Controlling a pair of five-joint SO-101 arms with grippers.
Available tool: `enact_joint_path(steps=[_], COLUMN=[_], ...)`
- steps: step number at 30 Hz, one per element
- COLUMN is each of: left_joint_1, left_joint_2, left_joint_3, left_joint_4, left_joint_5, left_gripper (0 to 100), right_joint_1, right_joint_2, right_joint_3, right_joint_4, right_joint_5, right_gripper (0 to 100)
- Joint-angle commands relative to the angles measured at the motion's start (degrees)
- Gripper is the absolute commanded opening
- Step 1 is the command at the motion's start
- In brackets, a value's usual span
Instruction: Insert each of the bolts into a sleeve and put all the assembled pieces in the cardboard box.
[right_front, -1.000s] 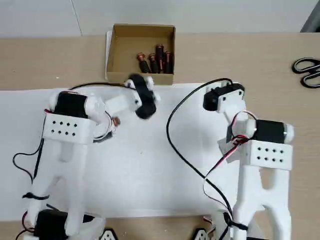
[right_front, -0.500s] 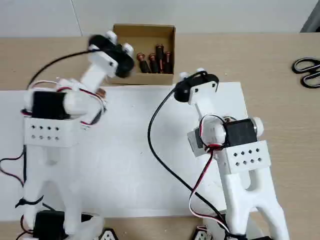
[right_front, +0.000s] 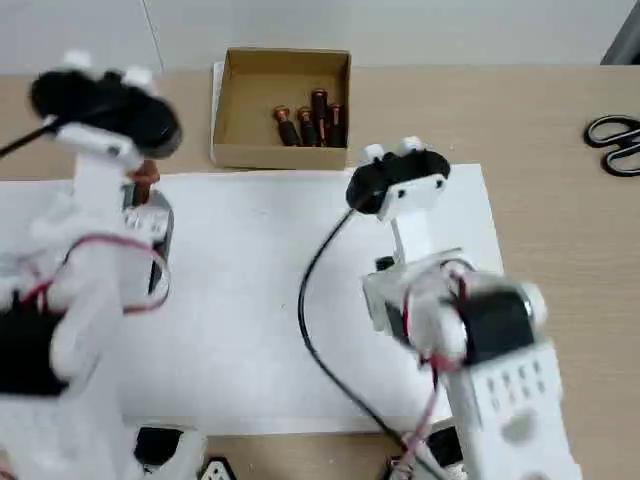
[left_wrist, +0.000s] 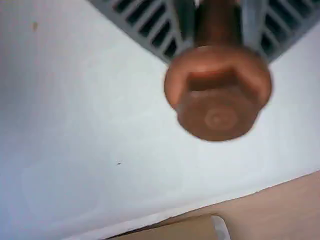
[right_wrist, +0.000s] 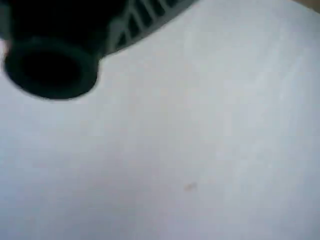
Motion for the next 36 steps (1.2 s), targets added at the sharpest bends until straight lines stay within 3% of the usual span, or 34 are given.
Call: enact_joint_path(steps=[1, 8, 15, 20, 24, 28, 36], left_joint_1=[-0.1, 0.1, 0.4, 0.5, 6.0, 12.8, 19.8], left_joint_2=[-6.9, -16.0, -24.1, -29.1, -33.7, -38.2, -46.4], left_joint_3=[4.1, 18.0, 31.7, 42.2, 47.6, 52.4, 58.9], left_joint_4=[-4.4, -13.6, -25.2, -36.1, -41.8, -43.8, -43.9], left_joint_5=[6.2, 23.1, 35.5, 38.3, 40.3, 43.0, 43.1], left_gripper=[1, 1, 1, 1, 1, 1, 1], right_joint_1=[-1.3, -1.5, -3.9, -10.8, -13.8, -14.8, -19.5], right_joint_2=[-7.7, -17.2, -23.4, -26.7, -28.7, -30.9, -34.4], right_joint_3=[4.0, 16.2, 29.0, 37.4, 41.9, 43.7, 44.0], right_joint_4=[-5.8, -15.0, -25.5, -32.3, -37.1, -40.0, -40.2], right_joint_5=[-3.3, -6.4, -6.4, -6.4, -6.3, -6.3, -6.5], right_gripper=[0.4, 0.4, 0.4, 0.4, 0.4, 0.4, 0.4])
